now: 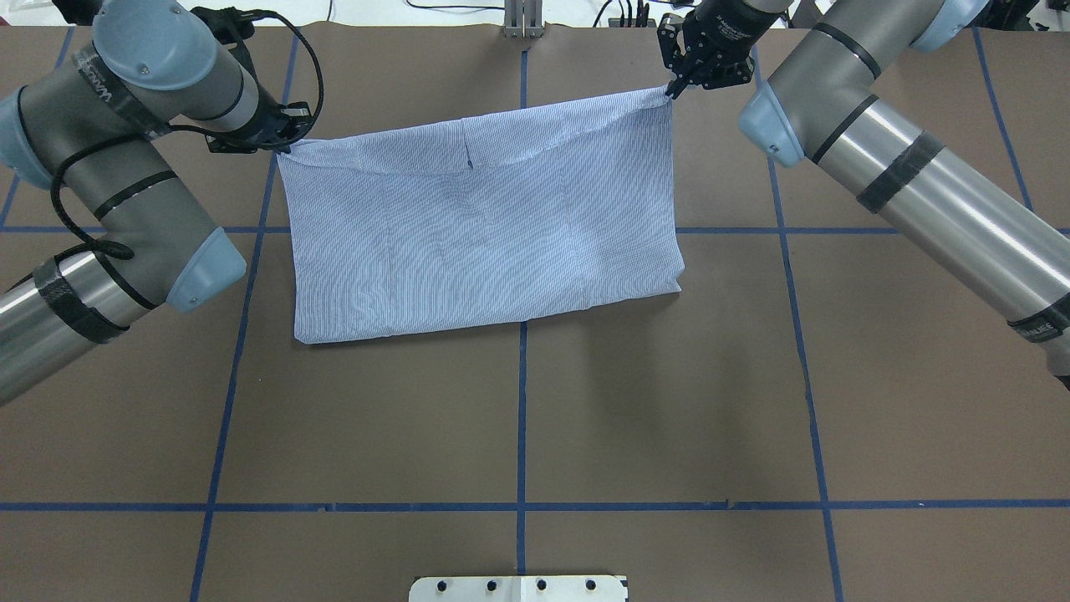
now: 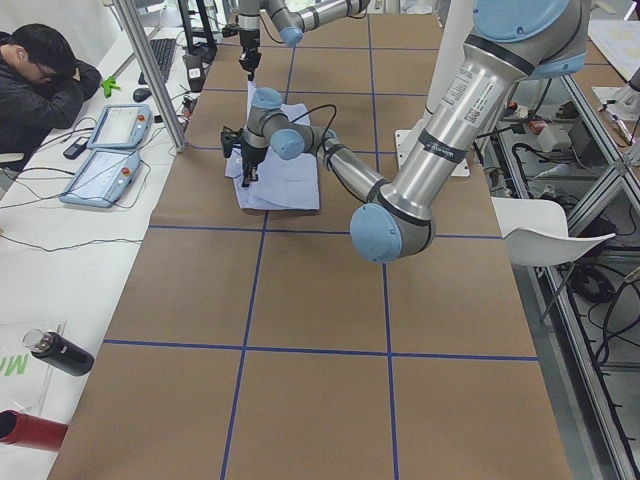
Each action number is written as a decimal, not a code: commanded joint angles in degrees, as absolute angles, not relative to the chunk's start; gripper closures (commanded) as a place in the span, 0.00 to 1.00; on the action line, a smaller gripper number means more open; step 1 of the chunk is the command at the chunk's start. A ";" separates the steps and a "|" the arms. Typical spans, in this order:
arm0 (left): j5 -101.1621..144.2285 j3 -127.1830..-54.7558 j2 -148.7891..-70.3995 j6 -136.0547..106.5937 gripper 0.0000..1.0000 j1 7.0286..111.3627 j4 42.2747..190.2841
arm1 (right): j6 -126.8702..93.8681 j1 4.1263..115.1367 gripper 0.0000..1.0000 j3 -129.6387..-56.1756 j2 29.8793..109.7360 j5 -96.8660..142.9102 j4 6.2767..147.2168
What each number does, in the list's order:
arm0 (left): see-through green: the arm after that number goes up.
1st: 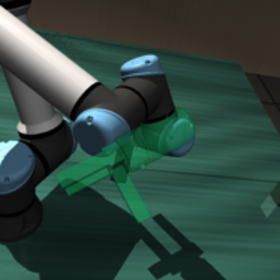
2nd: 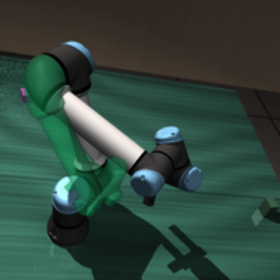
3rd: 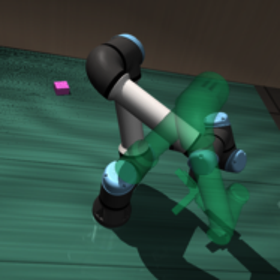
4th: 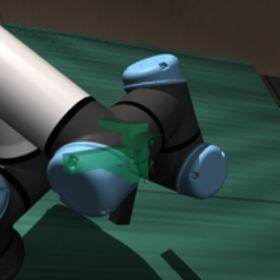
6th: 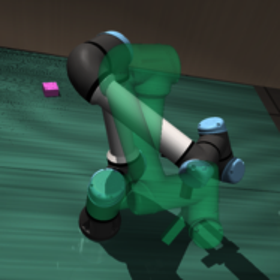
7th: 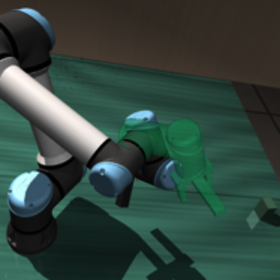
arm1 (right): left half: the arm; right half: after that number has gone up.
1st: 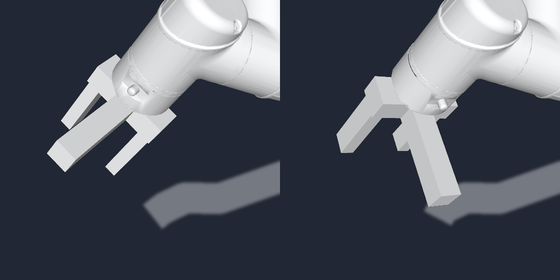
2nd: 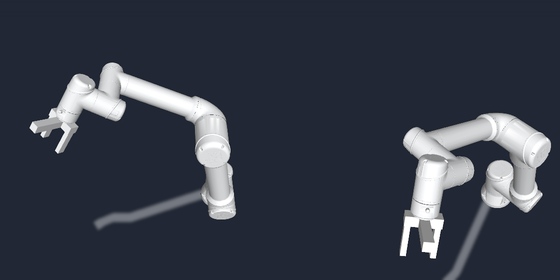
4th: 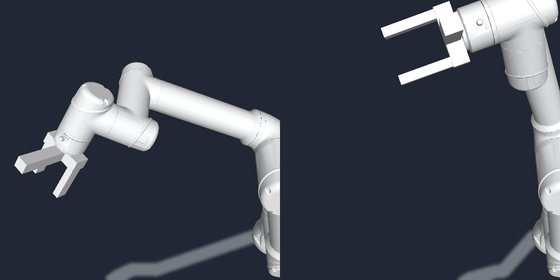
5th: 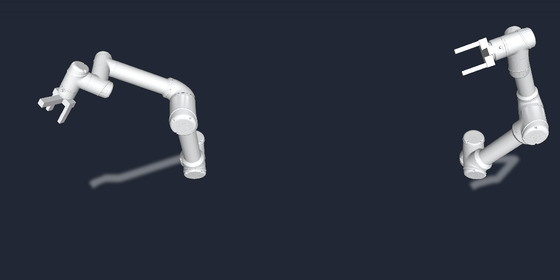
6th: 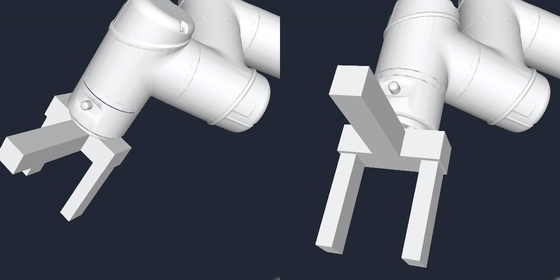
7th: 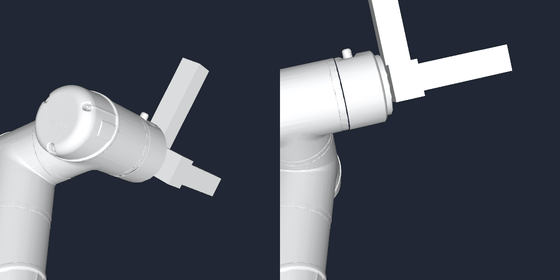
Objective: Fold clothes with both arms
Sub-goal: 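Lay the hem down near the collar with both grippers and release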
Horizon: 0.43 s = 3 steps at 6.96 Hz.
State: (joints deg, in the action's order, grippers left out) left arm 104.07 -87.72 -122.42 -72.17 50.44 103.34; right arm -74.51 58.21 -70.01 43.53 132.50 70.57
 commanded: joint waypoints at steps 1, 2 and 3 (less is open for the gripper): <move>104.06 -83.68 -124.35 -72.68 1.00 50.54 106.61 | -74.53 57.83 1.00 -66.64 42.46 132.19 70.22; 104.06 -82.71 -124.80 -72.77 1.00 50.54 106.70 | -74.44 57.05 1.00 -65.49 42.36 131.67 70.22; 104.06 -82.71 -124.98 -72.77 1.00 50.54 106.70 | -74.62 56.17 1.00 -65.39 42.28 130.70 70.22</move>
